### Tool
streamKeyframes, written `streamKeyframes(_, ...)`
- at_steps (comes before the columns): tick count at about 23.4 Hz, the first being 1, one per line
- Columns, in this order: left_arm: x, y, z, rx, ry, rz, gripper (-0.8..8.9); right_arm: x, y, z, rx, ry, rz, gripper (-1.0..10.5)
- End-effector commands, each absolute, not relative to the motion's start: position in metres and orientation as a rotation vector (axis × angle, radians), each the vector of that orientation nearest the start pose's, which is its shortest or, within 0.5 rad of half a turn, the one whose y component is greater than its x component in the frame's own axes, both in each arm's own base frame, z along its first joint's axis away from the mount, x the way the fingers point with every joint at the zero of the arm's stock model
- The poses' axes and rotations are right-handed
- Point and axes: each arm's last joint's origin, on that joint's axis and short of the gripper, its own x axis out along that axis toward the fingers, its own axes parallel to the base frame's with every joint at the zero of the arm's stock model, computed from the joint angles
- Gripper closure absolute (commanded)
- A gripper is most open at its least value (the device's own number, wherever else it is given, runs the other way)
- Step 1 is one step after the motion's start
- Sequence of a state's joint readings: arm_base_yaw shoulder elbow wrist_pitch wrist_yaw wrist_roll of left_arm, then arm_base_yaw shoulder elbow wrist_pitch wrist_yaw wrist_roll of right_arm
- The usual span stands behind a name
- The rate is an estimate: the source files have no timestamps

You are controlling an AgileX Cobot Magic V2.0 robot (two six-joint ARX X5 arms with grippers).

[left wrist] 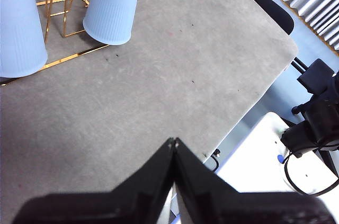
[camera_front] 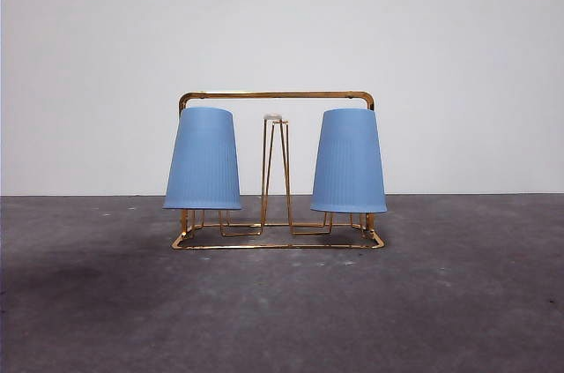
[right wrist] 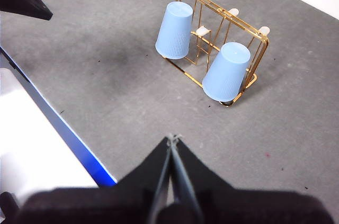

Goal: Pick up cup 1,put cup 1 in the cup rack,pick up cup 2,put cup 2 in the cup rack

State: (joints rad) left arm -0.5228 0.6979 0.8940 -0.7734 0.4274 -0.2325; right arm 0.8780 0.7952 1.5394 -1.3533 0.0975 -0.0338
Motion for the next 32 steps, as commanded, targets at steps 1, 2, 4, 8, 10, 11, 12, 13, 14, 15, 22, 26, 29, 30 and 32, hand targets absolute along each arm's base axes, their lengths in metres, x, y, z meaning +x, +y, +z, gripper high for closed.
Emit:
streamKeyframes(1, 0.102, -0.073, 0.328, -0.18, 0.699, -0.854, 8.18, 0.036, 0.039, 0.444, -0.328, 0.568, 0.759, 9.5)
streamKeyframes(2, 0.102, -0.073, 0.328, -0.18, 0.699, -0.854, 8.17, 0.036, 0.039, 0.444, -0.328, 0.568, 0.759, 9.5)
streamKeyframes(4, 0.102, -0.073, 0.329, -0.179, 0.694, -0.85, 8.18, 0.036, 0.039, 0.444, -0.328, 0.568, 0.759, 9.5)
streamKeyframes(8, 0.105, -0.073, 0.328, -0.141, 0.678, -0.813, 8.17, 0.036, 0.039, 0.444, -0.328, 0.568, 0.759, 9.5)
streamKeyframes(10, 0.108, -0.073, 0.328, -0.082, 0.64, -0.774, 8.17, 0.036, 0.039, 0.444, -0.328, 0.568, 0.759, 9.5)
streamKeyframes(11, 0.109, -0.072, 0.329, -0.043, 0.607, -0.752, 8.17, 0.036, 0.039, 0.444, -0.328, 0.568, 0.759, 9.5)
streamKeyframes(12, 0.112, -0.072, 0.331, 0.003, 0.563, -0.724, 8.17, 0.036, 0.039, 0.444, -0.328, 0.568, 0.759, 9.5)
streamKeyframes(13, 0.114, -0.073, 0.333, 0.041, 0.518, -0.697, 8.17, 0.036, 0.039, 0.444, -0.328, 0.568, 0.759, 9.5)
streamKeyframes(14, 0.117, -0.073, 0.335, 0.068, 0.479, -0.677, 8.17, 0.036, 0.039, 0.444, -0.328, 0.568, 0.759, 9.5)
streamKeyframes(15, 0.119, -0.074, 0.338, 0.092, 0.434, -0.662, 8.17, 0.036, 0.039, 0.444, -0.328, 0.568, 0.759, 9.5)
streamKeyframes(22, 0.126, -0.053, 0.36, 0.287, 0.141, -0.444, 8.17, 0.036, 0.039, 0.444, -0.328, 0.568, 0.759, 9.5)
streamKeyframes(26, 0.116, -0.032, 0.364, 0.323, 0.077, -0.311, 8.17, 0.036, 0.039, 0.444, -0.328, 0.568, 0.759, 9.5)
streamKeyframes(29, 0.108, -0.019, 0.359, 0.334, 0.037, -0.203, 8.17, 0.036, 0.039, 0.444, -0.328, 0.568, 0.759, 9.5)
streamKeyframes(30, 0.105, -0.015, 0.355, 0.339, 0.028, -0.172, 8.17, 0.036, 0.039, 0.444, -0.328, 0.568, 0.759, 9.5)
streamKeyframes(32, 0.101, -0.01, 0.343, 0.341, 0.009, -0.123, 8.17, 0.036, 0.039, 0.444, -0.328, 0.568, 0.759, 9.5)
